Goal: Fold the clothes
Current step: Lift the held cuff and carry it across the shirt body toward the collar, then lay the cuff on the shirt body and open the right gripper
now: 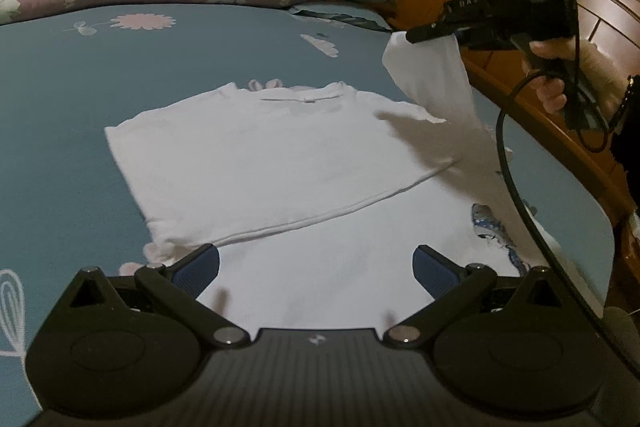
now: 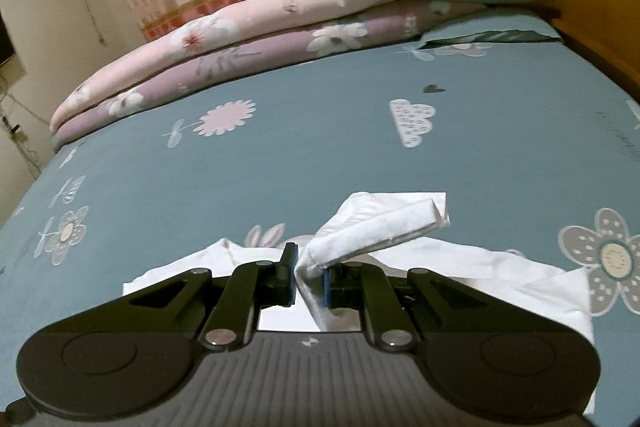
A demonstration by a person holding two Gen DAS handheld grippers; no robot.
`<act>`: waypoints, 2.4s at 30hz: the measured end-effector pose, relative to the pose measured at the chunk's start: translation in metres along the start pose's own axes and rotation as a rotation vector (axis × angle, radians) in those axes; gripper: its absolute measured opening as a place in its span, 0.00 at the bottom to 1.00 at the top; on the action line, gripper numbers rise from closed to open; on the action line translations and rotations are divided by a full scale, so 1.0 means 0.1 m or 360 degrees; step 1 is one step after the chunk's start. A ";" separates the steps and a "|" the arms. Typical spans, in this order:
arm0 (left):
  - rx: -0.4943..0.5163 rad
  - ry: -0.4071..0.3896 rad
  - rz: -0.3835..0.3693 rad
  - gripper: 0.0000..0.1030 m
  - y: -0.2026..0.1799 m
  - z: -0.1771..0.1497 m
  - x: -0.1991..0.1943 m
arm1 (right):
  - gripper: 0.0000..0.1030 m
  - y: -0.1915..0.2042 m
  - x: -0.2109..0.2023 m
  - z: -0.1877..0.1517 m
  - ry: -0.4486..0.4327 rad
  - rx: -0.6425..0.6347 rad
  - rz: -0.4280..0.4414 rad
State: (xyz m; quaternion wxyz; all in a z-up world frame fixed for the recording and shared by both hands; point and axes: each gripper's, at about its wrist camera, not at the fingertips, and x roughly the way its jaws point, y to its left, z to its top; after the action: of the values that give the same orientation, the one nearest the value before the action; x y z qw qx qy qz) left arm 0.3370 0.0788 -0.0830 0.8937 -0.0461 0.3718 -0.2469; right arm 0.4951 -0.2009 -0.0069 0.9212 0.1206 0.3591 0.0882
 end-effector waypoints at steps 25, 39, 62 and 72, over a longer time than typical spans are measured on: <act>0.0035 0.0069 0.0002 0.99 0.16 -0.09 -0.07 | 0.13 1.16 0.69 -0.39 0.0321 -0.0492 0.0237; 0.0015 0.0105 0.0049 0.99 0.20 -0.13 -0.05 | 0.13 1.75 0.94 -0.83 0.0306 -0.0848 0.0027; -0.0021 0.0096 0.0048 0.99 0.24 -0.10 -0.02 | 0.45 2.02 1.03 -1.21 0.0296 -0.1199 -0.0004; -0.0028 0.0037 -0.0036 0.99 0.22 -0.08 -0.09 | 0.61 2.10 0.65 -1.08 0.0236 -0.1352 0.0120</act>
State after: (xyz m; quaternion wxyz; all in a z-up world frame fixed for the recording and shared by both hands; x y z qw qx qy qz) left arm 0.3347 0.1030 -0.0886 0.8861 -0.0553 0.3836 -0.2541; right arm 0.4526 0.0331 -0.0661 0.8569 -0.2628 0.3516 0.2701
